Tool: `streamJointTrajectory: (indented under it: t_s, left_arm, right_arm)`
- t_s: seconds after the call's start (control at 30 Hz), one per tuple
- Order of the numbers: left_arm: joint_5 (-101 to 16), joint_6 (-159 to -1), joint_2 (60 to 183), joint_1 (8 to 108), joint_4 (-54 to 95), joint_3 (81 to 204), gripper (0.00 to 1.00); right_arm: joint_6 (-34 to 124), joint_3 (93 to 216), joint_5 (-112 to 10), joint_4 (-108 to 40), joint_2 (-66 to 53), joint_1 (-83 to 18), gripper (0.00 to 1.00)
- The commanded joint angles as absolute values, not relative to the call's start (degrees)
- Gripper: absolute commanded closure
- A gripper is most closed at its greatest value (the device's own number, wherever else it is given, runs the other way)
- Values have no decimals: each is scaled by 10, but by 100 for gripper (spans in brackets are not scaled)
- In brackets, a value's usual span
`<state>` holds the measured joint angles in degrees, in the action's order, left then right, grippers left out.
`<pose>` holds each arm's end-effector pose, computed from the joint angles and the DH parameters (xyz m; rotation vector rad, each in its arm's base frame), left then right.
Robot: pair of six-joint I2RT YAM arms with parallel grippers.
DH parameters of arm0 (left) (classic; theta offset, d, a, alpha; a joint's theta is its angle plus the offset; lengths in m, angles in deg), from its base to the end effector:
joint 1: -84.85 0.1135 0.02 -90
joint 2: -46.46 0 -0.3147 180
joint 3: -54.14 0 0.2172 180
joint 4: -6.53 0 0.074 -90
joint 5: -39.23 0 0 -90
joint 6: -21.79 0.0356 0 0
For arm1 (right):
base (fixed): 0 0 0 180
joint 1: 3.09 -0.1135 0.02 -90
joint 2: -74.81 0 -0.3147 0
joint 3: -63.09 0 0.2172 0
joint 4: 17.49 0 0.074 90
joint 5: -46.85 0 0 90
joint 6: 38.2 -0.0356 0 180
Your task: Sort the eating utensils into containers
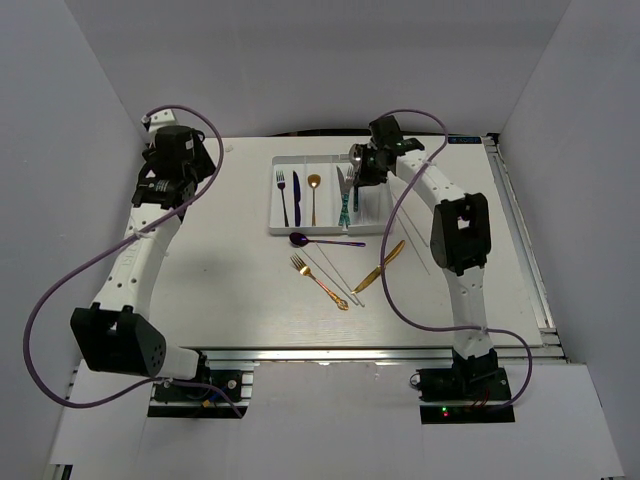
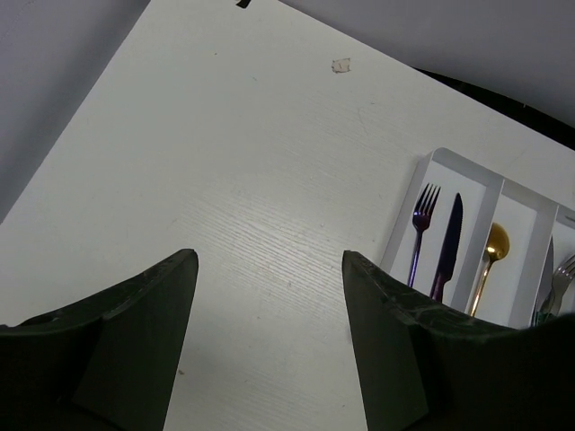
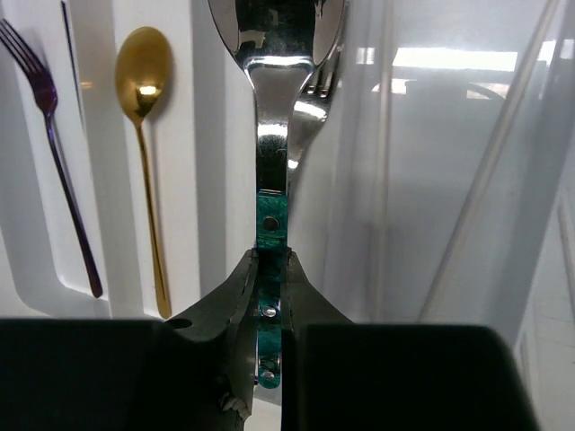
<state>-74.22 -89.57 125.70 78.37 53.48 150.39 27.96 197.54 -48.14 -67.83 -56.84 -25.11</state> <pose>0.2613 -0.0154 0.4330 -0.5054 1.9855 0.1269 0.4809 0.1978 0.2785 -0.0026 2.4512 0.4693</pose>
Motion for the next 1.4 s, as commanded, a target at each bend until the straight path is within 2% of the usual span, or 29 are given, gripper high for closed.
streamJointTrajectory:
  t_s: [0.0, 0.47, 0.5, 0.57, 0.6, 0.7, 0.87, 0.93, 1.0, 1.1, 1.2, 1.37]
  left_arm:
    - [-750, -889, 1266, 787, 531, 1525, 24]
    - [-744, -884, 1267, 788, 540, 1517, 23]
    - [-743, -884, 1266, 788, 541, 1517, 23]
    - [-744, -883, 1262, 788, 542, 1517, 23]
    - [-744, -883, 1261, 788, 542, 1517, 23]
    - [-744, -882, 1255, 788, 542, 1517, 23]
    - [-736, -886, 1243, 788, 542, 1516, 23]
    - [-737, -885, 1236, 788, 541, 1515, 23]
    - [-739, -881, 1231, 788, 537, 1510, 23]
    - [-745, -870, 1218, 792, 523, 1502, 23]
    - [-738, -870, 1206, 804, 524, 1499, 23]
    - [-730, -874, 1173, 807, 538, 1481, 23]
  right_arm:
    - [271, 2006, -505, -649, -576, -244, 100]
    - [288, 2001, -522, -639, -599, -249, 100]
    - [289, 1997, -520, -640, -597, -250, 79]
    - [289, 1988, -521, -641, -590, -251, 61]
    - [289, 1985, -522, -643, -581, -251, 46]
    - [291, 1981, -531, -641, -551, -256, 34]
    - [339, 1970, -549, -642, -480, -278, 40]
    - [415, 1916, -551, -631, -421, -311, 46]
    - [481, 1855, -556, -624, -354, -363, 55]
    - [599, 1654, -549, -602, -276, -438, 60]
    - [643, 1577, -520, -602, -246, -498, 58]
    - [631, 1487, -482, -612, -250, -551, 58]
